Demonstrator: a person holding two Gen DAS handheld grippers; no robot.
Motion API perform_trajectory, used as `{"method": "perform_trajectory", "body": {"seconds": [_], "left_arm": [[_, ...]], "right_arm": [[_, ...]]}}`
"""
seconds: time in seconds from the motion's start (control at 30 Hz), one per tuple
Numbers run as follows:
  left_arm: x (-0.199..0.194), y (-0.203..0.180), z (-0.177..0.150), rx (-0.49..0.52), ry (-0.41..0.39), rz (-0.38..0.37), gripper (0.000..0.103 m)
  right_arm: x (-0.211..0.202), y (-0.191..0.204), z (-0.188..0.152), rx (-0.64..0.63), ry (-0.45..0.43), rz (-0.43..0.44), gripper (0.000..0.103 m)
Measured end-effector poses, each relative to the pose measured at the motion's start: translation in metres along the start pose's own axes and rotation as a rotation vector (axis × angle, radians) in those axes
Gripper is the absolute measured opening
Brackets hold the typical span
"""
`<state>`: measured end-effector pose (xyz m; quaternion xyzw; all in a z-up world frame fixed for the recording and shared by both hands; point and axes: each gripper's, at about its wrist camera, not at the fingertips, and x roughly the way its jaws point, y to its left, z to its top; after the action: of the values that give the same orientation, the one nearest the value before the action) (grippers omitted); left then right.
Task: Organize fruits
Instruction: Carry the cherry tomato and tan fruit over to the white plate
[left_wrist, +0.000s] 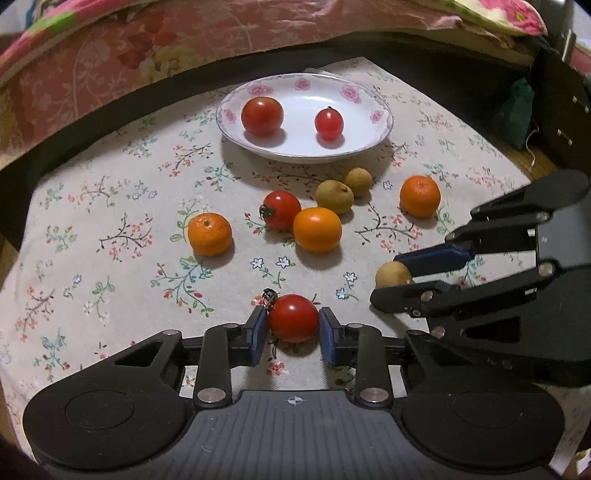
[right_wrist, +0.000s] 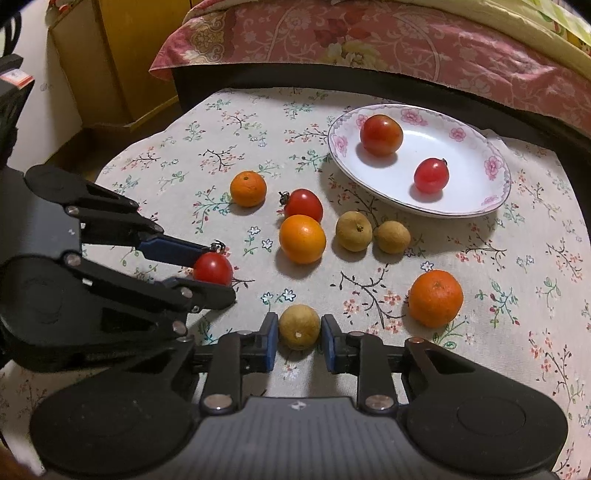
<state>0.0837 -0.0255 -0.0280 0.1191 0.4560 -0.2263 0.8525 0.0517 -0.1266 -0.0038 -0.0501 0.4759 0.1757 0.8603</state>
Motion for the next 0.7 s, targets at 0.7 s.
{"method": "perform_trajectory", "body": {"seconds": [0.7], "left_arm": [[-0.005, 0.0, 0.014, -0.042, -0.033, -0.013, 0.038]], "right_arm": [[-0.009, -0.009, 0.005, 0.07, -0.036, -0.001, 0.025]]}}
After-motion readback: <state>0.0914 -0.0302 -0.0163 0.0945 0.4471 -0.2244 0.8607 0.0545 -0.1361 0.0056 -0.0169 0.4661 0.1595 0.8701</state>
